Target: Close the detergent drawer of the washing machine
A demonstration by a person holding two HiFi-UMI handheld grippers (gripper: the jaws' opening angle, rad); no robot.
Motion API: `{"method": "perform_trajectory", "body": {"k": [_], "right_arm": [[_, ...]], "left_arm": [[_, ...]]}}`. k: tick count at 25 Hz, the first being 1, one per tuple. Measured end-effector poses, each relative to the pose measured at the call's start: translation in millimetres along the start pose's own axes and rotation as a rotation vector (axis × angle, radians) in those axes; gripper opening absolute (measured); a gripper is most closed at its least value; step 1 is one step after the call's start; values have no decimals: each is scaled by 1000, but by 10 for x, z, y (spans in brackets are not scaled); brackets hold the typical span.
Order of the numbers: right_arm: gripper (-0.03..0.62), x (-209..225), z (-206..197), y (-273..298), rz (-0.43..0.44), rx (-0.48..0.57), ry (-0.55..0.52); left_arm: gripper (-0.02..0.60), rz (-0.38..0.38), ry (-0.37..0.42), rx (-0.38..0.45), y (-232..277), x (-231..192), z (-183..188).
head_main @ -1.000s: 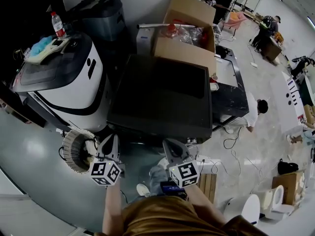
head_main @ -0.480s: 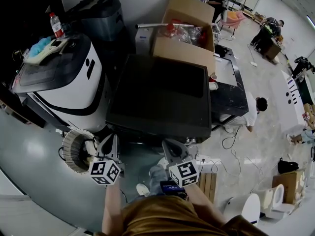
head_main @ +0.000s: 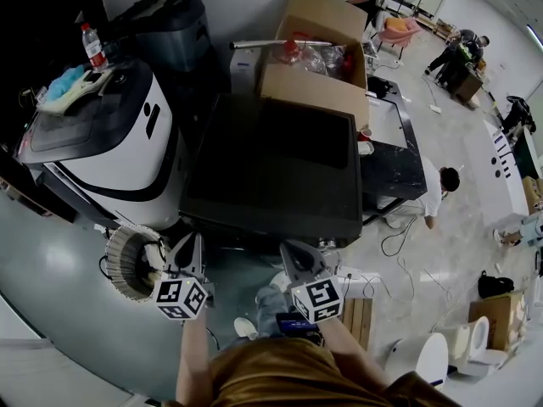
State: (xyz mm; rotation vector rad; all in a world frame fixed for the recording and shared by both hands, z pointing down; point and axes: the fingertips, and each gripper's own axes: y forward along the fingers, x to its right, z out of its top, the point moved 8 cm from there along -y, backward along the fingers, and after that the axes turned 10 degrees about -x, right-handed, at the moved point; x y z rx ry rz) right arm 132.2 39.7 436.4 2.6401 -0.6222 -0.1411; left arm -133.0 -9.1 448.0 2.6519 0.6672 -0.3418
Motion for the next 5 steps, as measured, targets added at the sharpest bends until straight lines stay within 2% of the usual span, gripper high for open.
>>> {"method": "perform_trajectory", "body": {"k": [5], "right_arm": [[12,43,23,13,-5,0,-5]], "left_arm": [[23,3,46,-15,58,38,8]]}}
